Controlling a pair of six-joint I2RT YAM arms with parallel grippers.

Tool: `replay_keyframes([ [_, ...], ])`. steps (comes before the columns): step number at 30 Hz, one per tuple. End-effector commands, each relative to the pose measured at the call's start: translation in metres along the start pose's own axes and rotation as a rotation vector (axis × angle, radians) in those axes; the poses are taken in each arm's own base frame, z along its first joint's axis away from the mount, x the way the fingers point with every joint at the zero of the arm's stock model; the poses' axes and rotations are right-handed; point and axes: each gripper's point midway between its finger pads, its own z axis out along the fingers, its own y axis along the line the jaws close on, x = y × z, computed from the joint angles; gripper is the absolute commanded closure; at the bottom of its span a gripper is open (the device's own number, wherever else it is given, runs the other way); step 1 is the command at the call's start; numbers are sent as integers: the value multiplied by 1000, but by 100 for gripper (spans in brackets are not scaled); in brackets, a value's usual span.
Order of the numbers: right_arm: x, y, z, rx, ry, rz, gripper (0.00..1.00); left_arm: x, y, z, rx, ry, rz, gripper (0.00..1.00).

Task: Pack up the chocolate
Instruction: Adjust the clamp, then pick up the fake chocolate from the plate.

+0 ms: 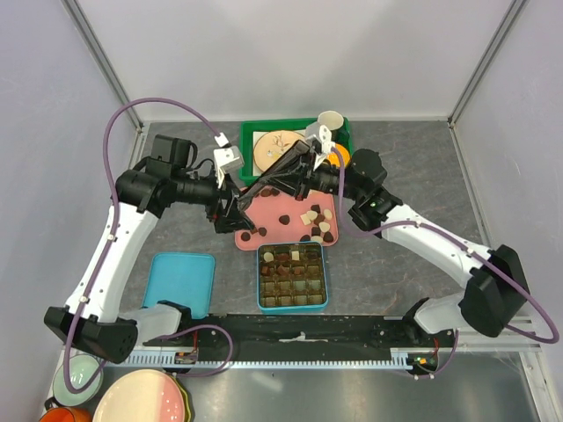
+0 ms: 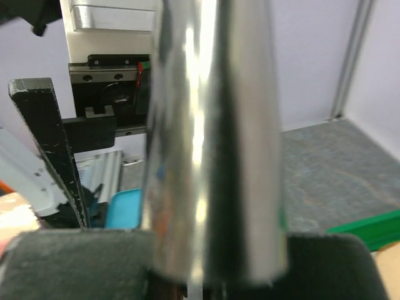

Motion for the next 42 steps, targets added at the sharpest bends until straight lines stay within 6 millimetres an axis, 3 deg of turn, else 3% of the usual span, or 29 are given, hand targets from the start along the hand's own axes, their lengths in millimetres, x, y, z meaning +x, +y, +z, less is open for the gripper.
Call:
replay_keyframes([
  [1,11,0,-15,70,122,-176,100,-20,62,-43,-455,-33,19,1],
  [8,39,-8,-26,149,226,-207,100,-48,88,-69,-626,-108,2,1],
  [14,62,-20,-44,226,305,-219,100,-28,102,-60,-592,-89,-84,1],
  [18,66,-21,-46,242,306,-207,100,-17,118,-53,-575,-91,-113,1],
  [22,63,-24,-40,272,269,-125,100,-20,122,-29,-467,-135,-139,1],
  [26,63,-35,-28,329,225,-37,98,-25,140,-1,-422,-140,-172,1],
  [31,76,-38,-8,331,249,26,91,-38,128,33,-410,-117,-110,1],
  [35,79,-38,6,318,264,48,89,-49,132,39,-454,-130,-88,1],
  [42,71,-41,11,332,240,61,88,-44,122,54,-413,-108,-98,1],
])
